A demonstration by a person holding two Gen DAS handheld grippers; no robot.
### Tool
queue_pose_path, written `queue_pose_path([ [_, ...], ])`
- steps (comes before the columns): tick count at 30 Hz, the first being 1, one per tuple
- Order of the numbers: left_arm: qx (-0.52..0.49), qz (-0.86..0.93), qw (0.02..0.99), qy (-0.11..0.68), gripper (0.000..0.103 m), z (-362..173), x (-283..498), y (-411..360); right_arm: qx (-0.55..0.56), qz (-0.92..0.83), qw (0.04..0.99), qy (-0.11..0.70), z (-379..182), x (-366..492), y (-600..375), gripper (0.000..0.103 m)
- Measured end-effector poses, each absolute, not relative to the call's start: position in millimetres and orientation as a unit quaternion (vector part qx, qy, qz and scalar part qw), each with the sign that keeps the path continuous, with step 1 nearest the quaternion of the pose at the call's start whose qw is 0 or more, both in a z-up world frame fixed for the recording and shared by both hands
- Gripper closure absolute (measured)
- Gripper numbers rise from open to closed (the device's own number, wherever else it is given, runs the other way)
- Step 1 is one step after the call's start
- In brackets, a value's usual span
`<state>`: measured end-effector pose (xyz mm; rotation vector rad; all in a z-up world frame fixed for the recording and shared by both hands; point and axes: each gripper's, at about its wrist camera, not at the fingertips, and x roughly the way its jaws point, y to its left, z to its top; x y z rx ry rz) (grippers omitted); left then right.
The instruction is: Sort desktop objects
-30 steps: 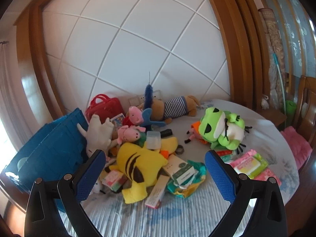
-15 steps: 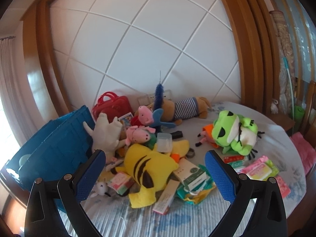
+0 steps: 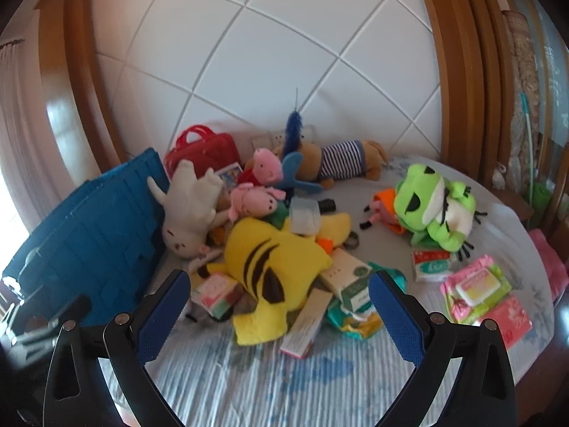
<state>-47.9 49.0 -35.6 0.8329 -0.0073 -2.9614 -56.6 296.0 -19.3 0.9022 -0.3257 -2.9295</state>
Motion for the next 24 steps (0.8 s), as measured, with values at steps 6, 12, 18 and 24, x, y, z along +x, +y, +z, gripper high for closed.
queue_pose_path([
  [6, 0.282, -0.959, 0.036, 0.0, 0.0, -41, -56, 53, 0.303, -0.947, 0.016, -0.108, -25, -49, 305, 0.001],
  [12, 0.286, -0.958, 0.037, -0.006, 0.0, -47, -51, 66, 0.303, -0.947, 0.014, -0.105, -25, -40, 314, 0.001],
  [18, 0.289, -0.956, 0.043, -0.008, 0.0, -52, -46, 75, 0.307, -0.947, 0.014, -0.097, -27, -34, 326, 0.001],
  [24, 0.294, -0.955, 0.046, -0.003, 0.0, -57, -43, 78, 0.302, -0.948, 0.009, -0.095, -23, -25, 337, 0.001],
])
